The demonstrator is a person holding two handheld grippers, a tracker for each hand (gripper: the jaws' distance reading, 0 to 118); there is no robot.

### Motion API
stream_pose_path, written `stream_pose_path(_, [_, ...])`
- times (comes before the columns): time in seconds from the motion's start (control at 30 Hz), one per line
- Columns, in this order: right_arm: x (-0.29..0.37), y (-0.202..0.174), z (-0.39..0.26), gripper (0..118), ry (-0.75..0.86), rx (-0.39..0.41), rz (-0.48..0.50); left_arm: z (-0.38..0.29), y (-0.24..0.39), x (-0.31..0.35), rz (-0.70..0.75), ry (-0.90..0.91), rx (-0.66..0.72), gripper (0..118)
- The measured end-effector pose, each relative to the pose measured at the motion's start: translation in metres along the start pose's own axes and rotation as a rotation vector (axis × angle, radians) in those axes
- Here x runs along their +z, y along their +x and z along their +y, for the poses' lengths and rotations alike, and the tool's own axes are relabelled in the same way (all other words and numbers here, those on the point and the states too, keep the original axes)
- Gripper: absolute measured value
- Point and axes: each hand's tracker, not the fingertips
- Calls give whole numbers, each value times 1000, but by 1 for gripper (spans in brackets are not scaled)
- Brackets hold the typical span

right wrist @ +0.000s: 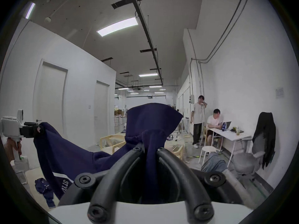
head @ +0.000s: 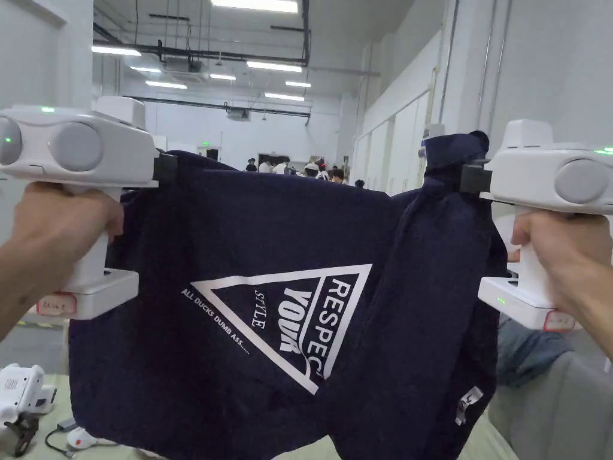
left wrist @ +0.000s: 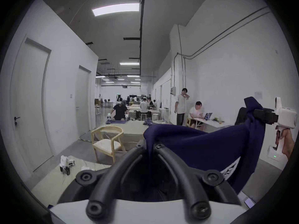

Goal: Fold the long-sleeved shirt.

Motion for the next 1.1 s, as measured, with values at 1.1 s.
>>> stream_pose_path(1.1, [-71,15,-450,6,-518,33,-39,-412,5,-110,70,-488,3,9])
